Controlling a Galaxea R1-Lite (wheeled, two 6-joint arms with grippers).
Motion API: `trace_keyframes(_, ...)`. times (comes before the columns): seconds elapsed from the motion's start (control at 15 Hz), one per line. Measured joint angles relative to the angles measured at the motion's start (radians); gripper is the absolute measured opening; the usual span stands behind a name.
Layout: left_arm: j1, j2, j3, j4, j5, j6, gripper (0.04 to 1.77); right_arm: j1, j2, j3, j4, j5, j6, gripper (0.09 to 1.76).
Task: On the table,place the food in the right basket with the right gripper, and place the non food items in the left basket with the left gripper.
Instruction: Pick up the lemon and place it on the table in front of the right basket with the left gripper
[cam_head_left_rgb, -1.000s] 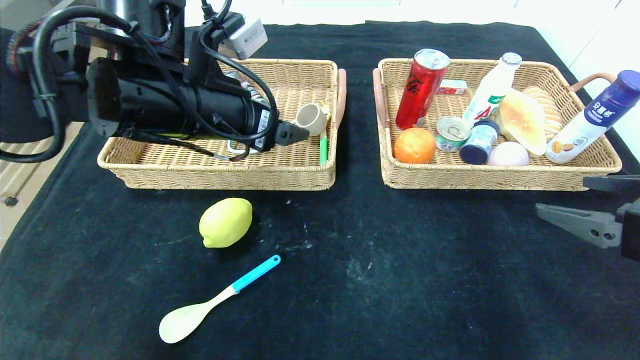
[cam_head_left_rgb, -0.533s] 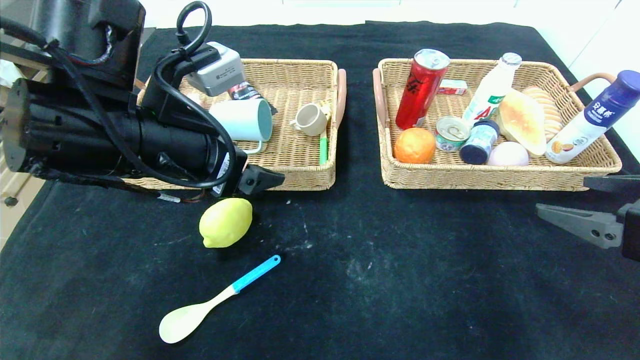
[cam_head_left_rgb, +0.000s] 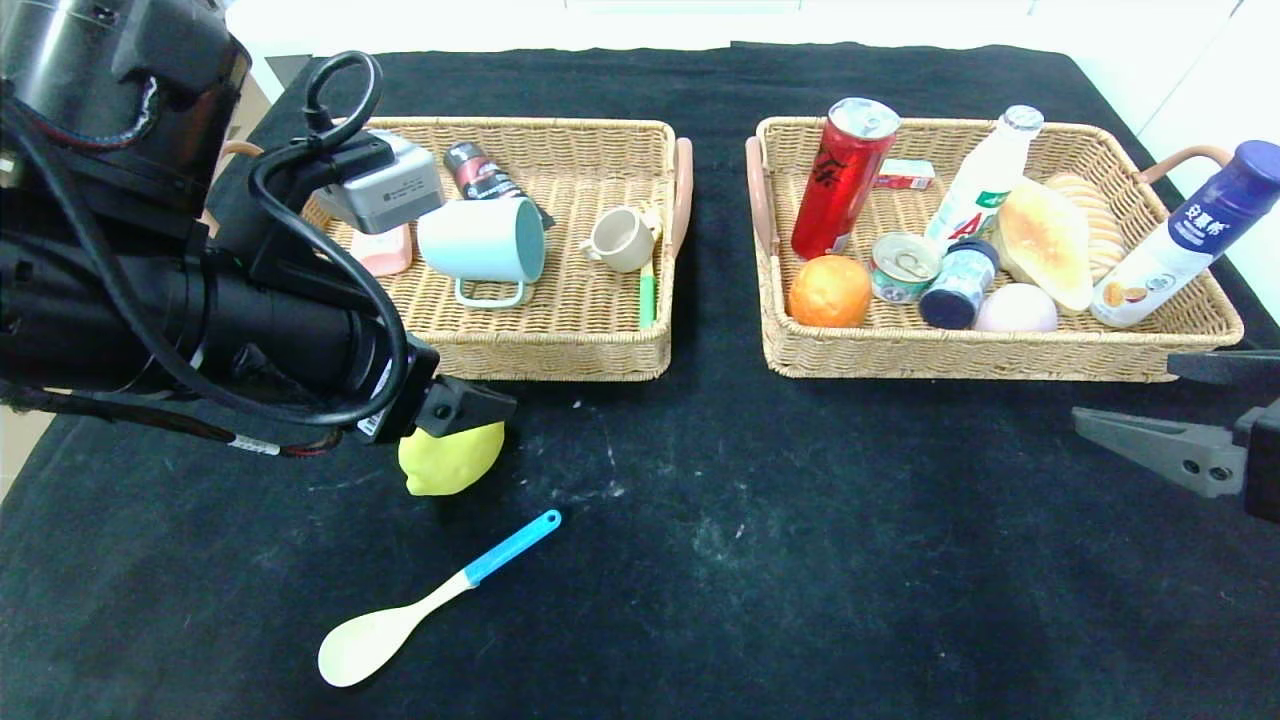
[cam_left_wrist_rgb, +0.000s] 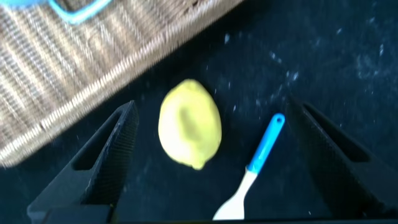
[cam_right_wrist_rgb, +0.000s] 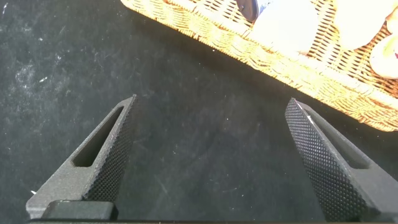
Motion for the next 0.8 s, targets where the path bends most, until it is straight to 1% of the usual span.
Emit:
trace_keyframes(0.2, 0.007, 0.000, 0.003, 0.052, 0.010, -0.022, 1.71, 0.000, 0.000, 0.001, 0.000, 0.000, 0.000, 1.71)
trace_keyframes(0.4, 0.026, 0.011, 0.006, 0.096, 0.043, -0.066, 1.71, 0.000, 0.000, 0.000, 0.000, 0.000, 0.000, 1.71)
trace_keyframes(0.53, 0.041, 0.023, 0.013, 0.101, 0.046, -0.091, 1.71, 0.001, 0.000, 0.001, 0.000, -0.001, 0.000, 1.71)
trace_keyframes(0.8, 0.074, 0.056, 0.026, 0.098, 0.040, -0.106, 1.71, 0.001, 0.000, 0.001, 0.000, -0.001, -0.002, 1.71)
